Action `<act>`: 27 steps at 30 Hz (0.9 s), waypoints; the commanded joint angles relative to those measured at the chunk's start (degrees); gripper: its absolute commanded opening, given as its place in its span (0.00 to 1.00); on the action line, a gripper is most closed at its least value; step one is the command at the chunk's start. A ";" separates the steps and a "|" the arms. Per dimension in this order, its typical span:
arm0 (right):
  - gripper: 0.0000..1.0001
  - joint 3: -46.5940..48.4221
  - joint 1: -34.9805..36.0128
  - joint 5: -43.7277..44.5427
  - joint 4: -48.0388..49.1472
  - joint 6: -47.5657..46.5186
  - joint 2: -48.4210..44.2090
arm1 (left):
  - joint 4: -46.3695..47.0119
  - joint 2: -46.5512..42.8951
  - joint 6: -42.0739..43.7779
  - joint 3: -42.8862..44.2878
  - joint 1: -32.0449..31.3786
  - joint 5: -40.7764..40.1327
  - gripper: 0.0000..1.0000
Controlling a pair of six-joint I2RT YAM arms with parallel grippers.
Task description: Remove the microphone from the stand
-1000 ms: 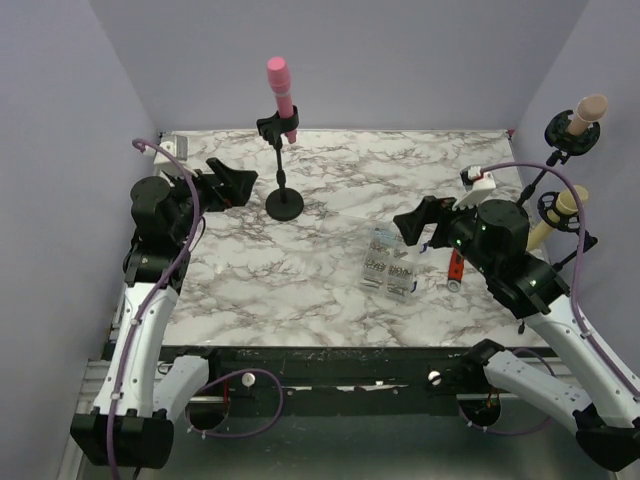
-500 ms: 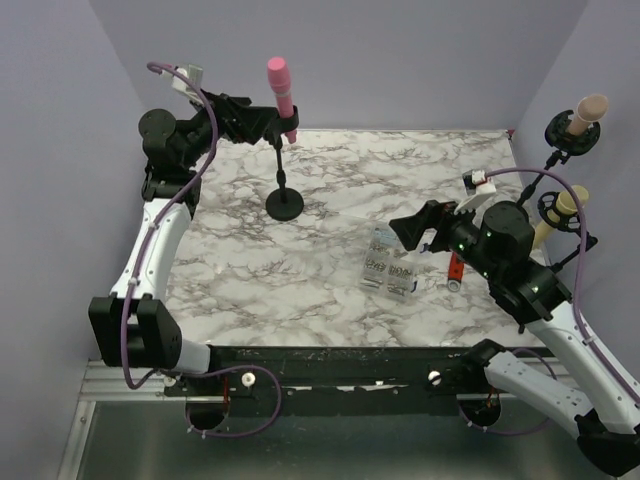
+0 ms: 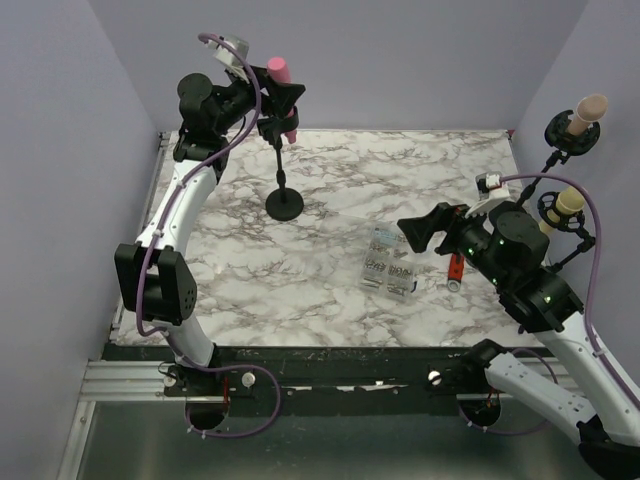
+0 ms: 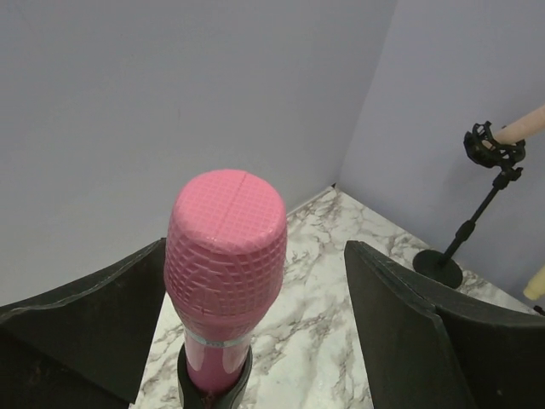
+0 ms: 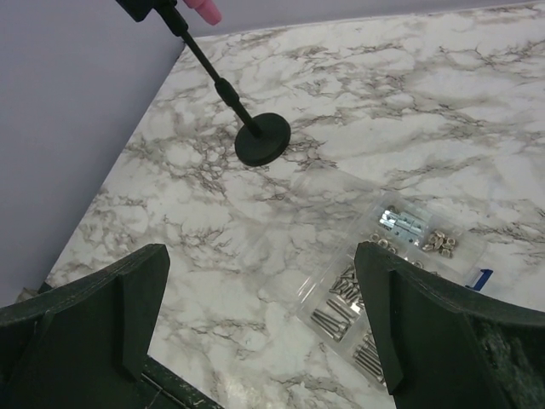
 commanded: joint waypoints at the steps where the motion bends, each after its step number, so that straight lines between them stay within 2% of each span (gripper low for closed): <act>1: 1.00 1.30 0.18 1.56 -2.31 0.34 -0.40 | -4.42 2.11 4.11 2.22 -0.45 -6.08 0.80; 4: 1.00 1.18 0.19 1.74 -2.72 0.73 -0.49 | -6.38 2.77 5.70 3.03 -0.64 -7.11 0.72; 11: 1.00 1.03 0.18 1.89 -2.86 1.47 0.00 | -12.26 1.71 7.11 5.04 -0.74 -8.52 0.31; 16: 1.00 0.23 0.18 0.92 -2.27 2.00 1.00 | -17.61 -2.44 8.60 4.34 -0.91 -9.60 0.09; 21: 1.00 -0.87 0.19 -0.62 -0.66 2.53 2.04 | -24.39 -8.12 10.39 1.56 -0.91 -10.25 0.00; 27: 1.00 -2.09 0.17 -2.37 1.55 3.43 4.16 | -29.58 -16.21 10.35 -4.86 -1.04 -9.87 0.00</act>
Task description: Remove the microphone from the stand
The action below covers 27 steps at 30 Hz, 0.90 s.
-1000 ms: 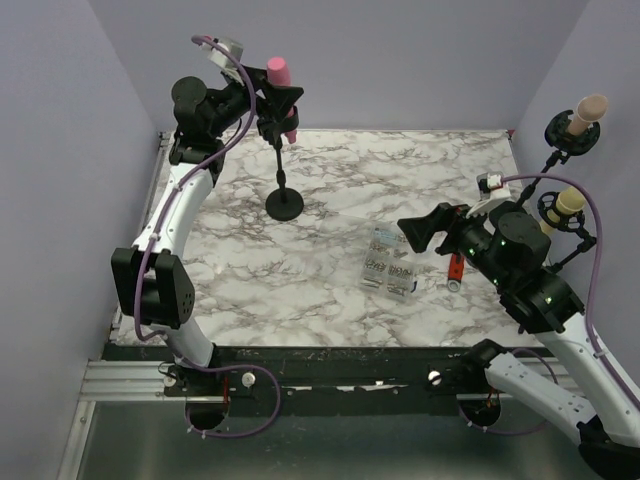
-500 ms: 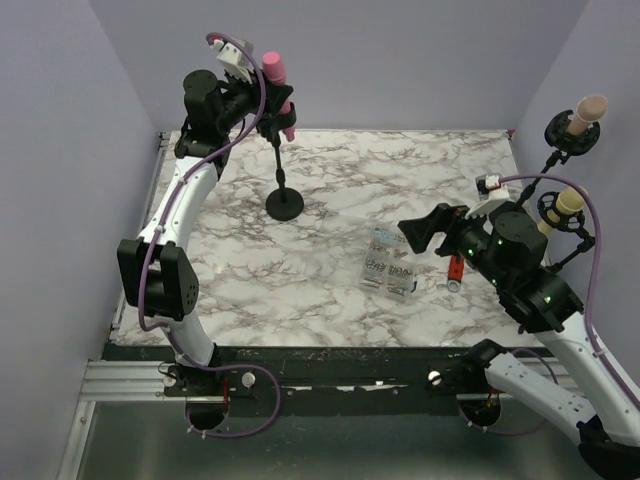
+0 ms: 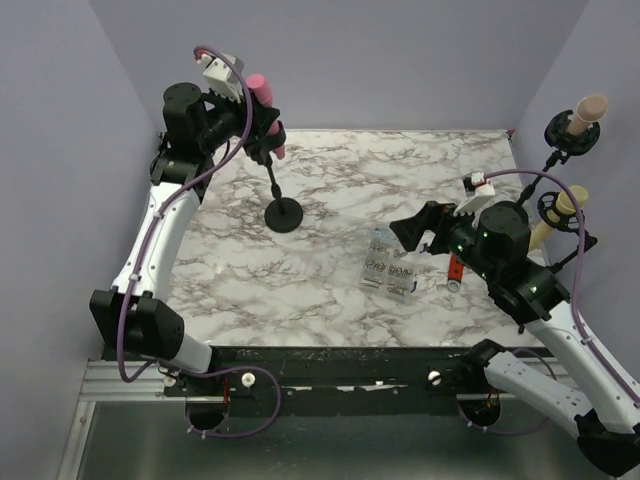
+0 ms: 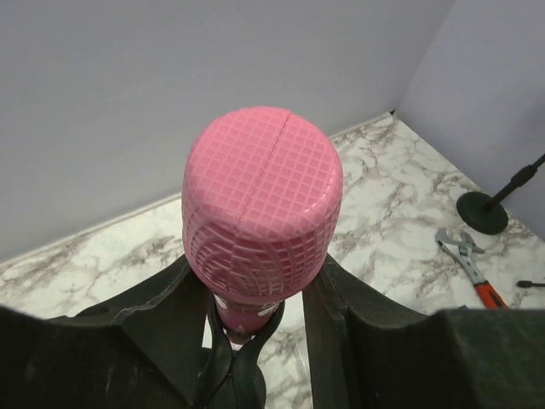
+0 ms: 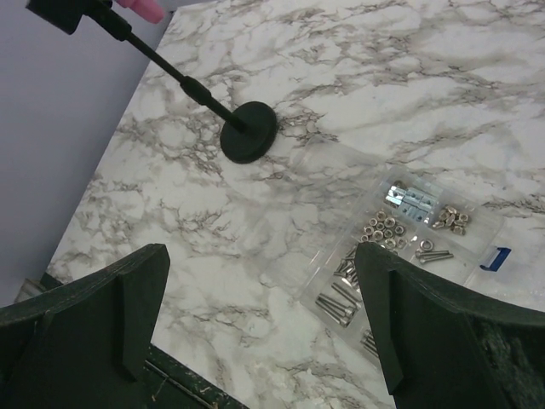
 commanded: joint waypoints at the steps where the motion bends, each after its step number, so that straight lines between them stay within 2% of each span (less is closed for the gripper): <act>1: 1.00 -1.38 0.18 -3.71 2.65 1.16 1.83 | -5.69 -8.37 -0.22 -3.42 -0.28 -0.67 0.00; 12: 1.00 -1.55 0.18 -8.26 4.41 3.17 5.54 | -13.76 -23.13 -0.04 -15.24 -1.93 1.72 0.00; 19: 1.00 -1.30 0.16 -13.25 6.23 4.91 9.18 | -21.66 -31.43 4.13 -16.48 -5.72 -1.70 0.00; 27: 1.00 -0.17 0.27 -16.89 7.96 5.64 12.45 | -27.78 -34.49 3.68 -17.29 -6.51 -0.16 0.00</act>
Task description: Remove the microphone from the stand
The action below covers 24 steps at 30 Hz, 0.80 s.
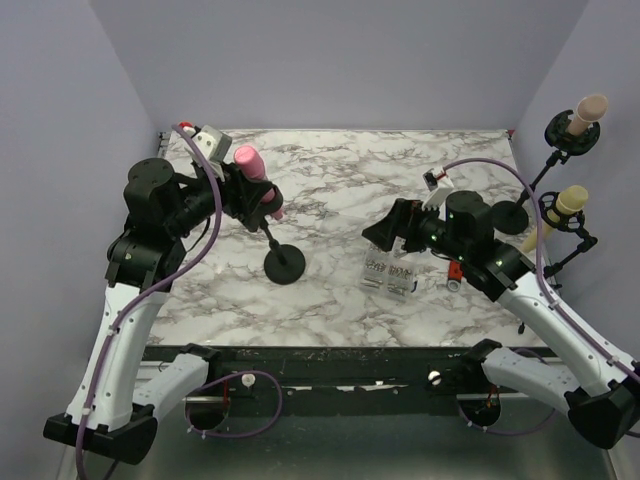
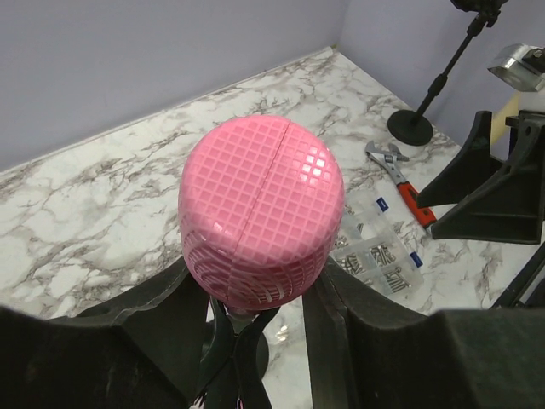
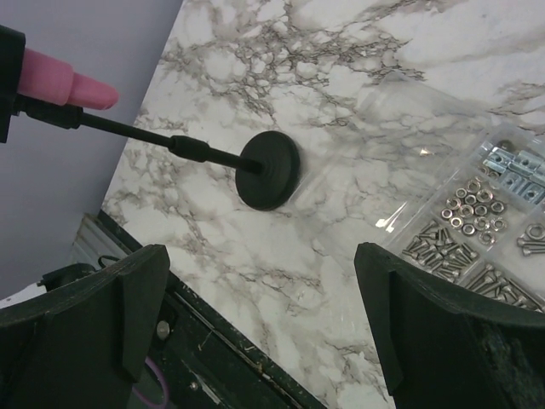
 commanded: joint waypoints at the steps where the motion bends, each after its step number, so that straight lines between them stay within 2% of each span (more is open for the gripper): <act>1: 1.00 0.65 0.27 -4.55 3.04 0.76 1.29 | -6.41 -1.27 0.63 0.31 -0.83 0.47 0.00; 10: 1.00 1.24 3.63 -4.62 5.39 0.38 5.42 | -15.23 -0.46 2.83 7.61 -4.23 -0.84 0.00; 19: 1.00 2.16 5.17 -3.18 5.89 -0.58 7.50 | -11.27 2.22 2.00 3.96 -6.34 -2.60 0.00; 21: 1.00 2.67 5.37 -2.76 5.33 -1.06 7.83 | -9.85 2.40 1.45 3.22 -6.57 -1.92 0.07; 23: 1.00 2.90 5.63 -1.99 5.02 -1.58 7.79 | -8.17 2.16 0.94 2.16 -6.64 -1.37 0.19; 24: 1.00 2.92 5.70 -1.63 5.03 -1.82 7.71 | -7.62 1.94 0.68 1.66 -6.66 -1.24 0.27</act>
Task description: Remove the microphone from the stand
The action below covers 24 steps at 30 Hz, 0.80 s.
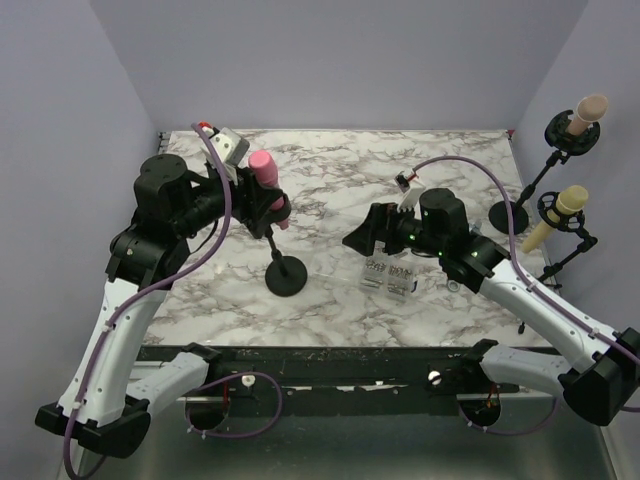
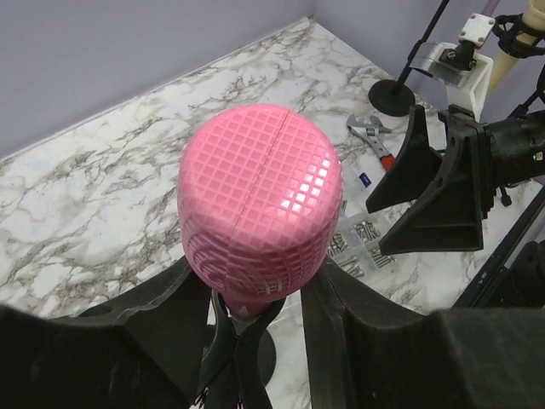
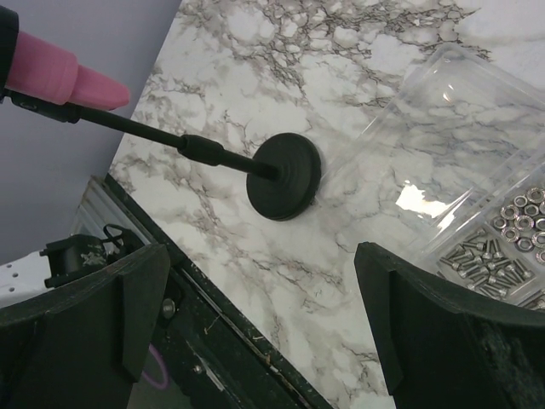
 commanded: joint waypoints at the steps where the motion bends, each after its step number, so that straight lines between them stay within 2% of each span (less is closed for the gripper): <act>1: 1.00 2.12 0.80 1.62 0.66 -2.02 0.19 | 0.74 0.15 -2.34 -3.41 -0.67 0.82 0.37; 3: 1.00 2.68 1.07 1.57 0.98 -2.53 0.68 | 1.27 -0.37 -2.35 -3.92 -0.65 1.10 0.52; 7: 1.00 5.23 2.97 1.47 2.23 -4.70 3.30 | 3.26 -2.18 -2.17 -5.98 -0.65 1.14 0.71; 13: 1.00 15.05 9.66 8.56 1.15 -9.59 9.87 | 3.92 -3.08 -2.62 -6.43 -0.67 1.67 0.82; 14: 1.00 16.05 10.57 9.52 1.89 -10.36 10.41 | 3.58 -3.20 -2.55 -6.07 -0.66 1.79 0.90; 16: 1.00 17.41 11.97 10.16 3.50 -11.01 11.09 | 2.86 -3.83 -2.53 -5.27 -0.67 1.61 0.97; 21: 1.00 20.14 16.03 10.91 7.16 -15.00 12.96 | 0.89 -8.09 -1.97 -5.01 -0.63 -0.29 0.99; 24: 1.00 23.51 18.84 15.17 6.76 -18.45 14.88 | -1.16 -11.57 -1.23 -6.43 -0.66 -3.82 0.99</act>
